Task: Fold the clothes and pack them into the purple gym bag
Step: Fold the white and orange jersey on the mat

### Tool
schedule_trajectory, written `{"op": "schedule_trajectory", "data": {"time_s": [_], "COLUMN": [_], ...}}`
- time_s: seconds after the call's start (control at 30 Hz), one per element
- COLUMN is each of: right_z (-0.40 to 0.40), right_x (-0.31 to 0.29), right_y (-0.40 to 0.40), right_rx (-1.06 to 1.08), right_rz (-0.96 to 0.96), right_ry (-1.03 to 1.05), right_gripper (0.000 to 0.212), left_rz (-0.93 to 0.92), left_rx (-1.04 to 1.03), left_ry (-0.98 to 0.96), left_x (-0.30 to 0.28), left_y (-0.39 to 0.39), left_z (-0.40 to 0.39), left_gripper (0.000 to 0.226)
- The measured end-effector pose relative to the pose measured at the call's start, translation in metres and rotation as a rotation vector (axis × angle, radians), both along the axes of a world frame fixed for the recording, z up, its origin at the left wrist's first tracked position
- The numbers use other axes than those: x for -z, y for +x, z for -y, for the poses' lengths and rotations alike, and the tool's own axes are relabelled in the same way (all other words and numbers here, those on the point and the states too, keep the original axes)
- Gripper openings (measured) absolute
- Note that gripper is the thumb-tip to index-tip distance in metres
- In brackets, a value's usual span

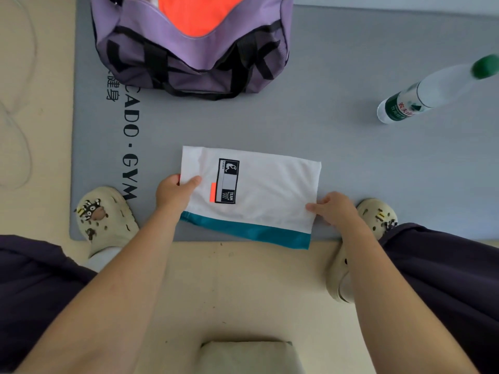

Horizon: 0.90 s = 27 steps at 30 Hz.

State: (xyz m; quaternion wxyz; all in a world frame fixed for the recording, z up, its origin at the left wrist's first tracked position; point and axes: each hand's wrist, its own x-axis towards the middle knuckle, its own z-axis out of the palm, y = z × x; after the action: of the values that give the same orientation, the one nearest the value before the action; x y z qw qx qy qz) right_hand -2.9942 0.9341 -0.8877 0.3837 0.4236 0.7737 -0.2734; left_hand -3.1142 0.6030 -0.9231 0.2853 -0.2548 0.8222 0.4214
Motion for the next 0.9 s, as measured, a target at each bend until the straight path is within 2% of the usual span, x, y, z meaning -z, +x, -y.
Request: {"op": "schedule_trajectory", "data": {"time_s": [0.1, 0.2, 0.3, 0.37, 0.4, 0.47, 0.57, 0.63, 0.67, 0.73, 0.8, 0.83, 0.9], "right_z": [0.012, 0.037, 0.060, 0.068, 0.069, 0.068, 0.062, 0.058, 0.056, 0.051, 0.047, 0.047, 0.048], "right_x": [0.000, 0.005, 0.011, 0.015, 0.016, 0.016, 0.016, 0.015, 0.015, 0.018, 0.020, 0.021, 0.024], "right_y": [-0.027, -0.064, -0.096, -0.109, -0.112, -0.109, -0.089, -0.071, -0.063, -0.050, -0.041, -0.038, -0.036], "right_rx": [-0.047, -0.346, -0.640, -0.736, -0.728, -0.577, -0.455, -0.389, -0.347, -0.283, -0.242, -0.229, -0.192], "right_rz": [-0.299, -0.513, -0.545, -0.443, -0.376, -0.274, -0.081, 0.036, 0.067, 0.101, 0.120, 0.113, 0.011], "right_ry": [0.179, 0.242, 0.239, 0.208, 0.179, 0.063, -0.113, -0.192, -0.214, -0.204, -0.179, -0.165, -0.102], "right_gripper": [0.046, 0.055, 0.058, 0.047, 0.040, 0.031, 0.038, 0.037, 0.033, 0.025, 0.025, 0.027, 0.034], "left_rz": [0.052, 0.158, 0.113, 0.056, 0.034, -0.023, -0.156, -0.251, -0.324, -0.508, -0.623, -0.605, -0.429], "left_rx": [0.040, 0.148, 0.211, 0.254, 0.294, 0.421, 0.691, 0.817, 0.829, 0.742, 0.616, 0.554, 0.398], "left_ry": [-0.021, -0.088, -0.119, -0.161, -0.196, -0.308, -0.452, -0.431, -0.357, -0.172, -0.104, -0.124, -0.198], "left_x": [0.002, 0.005, 0.007, 0.005, 0.003, -0.001, -0.008, -0.014, -0.017, -0.022, -0.024, -0.023, -0.016], "left_y": [0.000, -0.001, -0.005, -0.015, -0.022, -0.041, -0.074, -0.089, -0.092, -0.093, -0.087, -0.080, -0.056], "left_z": [0.004, 0.009, 0.008, 0.003, 0.000, -0.010, -0.037, -0.060, -0.072, -0.087, -0.086, -0.079, -0.059], "left_gripper": [0.020, 0.028, 0.022, 0.022, 0.024, 0.030, 0.032, 0.033, 0.027, 0.012, 0.025, 0.031, 0.038]}}
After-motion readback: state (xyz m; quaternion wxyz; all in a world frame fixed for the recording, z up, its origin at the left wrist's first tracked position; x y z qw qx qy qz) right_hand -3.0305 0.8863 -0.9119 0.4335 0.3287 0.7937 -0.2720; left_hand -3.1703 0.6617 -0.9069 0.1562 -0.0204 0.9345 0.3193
